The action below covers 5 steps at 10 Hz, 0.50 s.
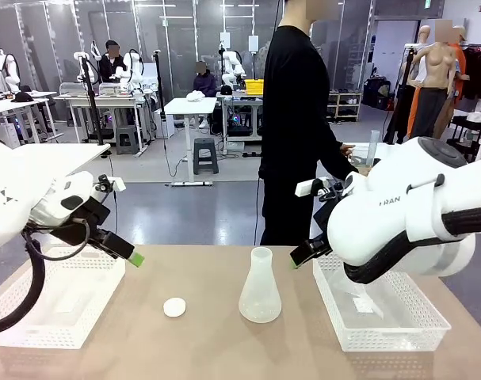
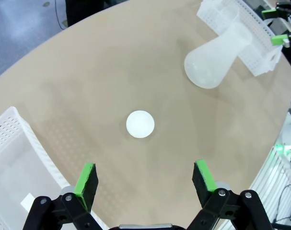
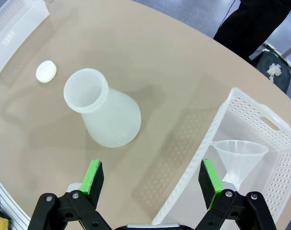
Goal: Prepare the solutions needed for the experiment.
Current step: Pick up the Plastic Funnel and insert it into the Big flask.
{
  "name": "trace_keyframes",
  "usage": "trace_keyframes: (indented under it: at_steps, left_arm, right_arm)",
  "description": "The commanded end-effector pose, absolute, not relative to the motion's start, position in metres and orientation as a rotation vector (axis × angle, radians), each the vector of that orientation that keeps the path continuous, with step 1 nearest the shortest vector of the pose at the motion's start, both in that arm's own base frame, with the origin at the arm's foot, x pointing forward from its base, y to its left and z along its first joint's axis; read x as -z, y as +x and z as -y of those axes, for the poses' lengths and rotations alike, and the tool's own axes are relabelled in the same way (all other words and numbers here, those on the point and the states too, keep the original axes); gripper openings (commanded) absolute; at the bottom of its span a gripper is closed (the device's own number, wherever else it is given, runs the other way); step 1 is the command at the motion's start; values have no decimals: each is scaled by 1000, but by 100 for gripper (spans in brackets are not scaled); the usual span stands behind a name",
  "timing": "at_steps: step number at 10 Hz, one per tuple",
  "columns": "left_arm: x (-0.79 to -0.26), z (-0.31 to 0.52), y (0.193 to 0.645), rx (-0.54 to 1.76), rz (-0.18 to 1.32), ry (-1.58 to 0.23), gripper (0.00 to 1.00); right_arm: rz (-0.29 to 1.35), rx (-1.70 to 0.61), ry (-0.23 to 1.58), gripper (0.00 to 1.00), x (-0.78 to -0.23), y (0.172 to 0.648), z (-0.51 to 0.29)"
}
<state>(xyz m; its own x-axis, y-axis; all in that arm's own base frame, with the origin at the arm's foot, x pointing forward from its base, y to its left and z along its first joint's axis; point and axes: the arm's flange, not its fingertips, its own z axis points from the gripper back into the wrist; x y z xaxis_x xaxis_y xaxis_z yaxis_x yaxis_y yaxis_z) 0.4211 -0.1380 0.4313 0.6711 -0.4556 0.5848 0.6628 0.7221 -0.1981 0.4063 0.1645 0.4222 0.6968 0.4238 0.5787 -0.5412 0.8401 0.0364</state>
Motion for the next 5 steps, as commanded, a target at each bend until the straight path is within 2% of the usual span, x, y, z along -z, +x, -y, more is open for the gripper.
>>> trace_keyframes:
  at_steps: [1,3,4,5]
  left_arm:
    - [-423,148,412,667,544,-402,100]
    - [-423,148,412,667,544,-402,100]
    - [-427,153,412,662,521,-405,100]
    - [-436,143,436,636,530,-624,100]
  right_arm:
    - [582,-564,191,100,-410,400,-168]
    - [579,-553,205,100,-417,405,-169]
    - [643,-427,299,100,-429,420,-161]
    - [650,-361,472,100,-436,436,-147]
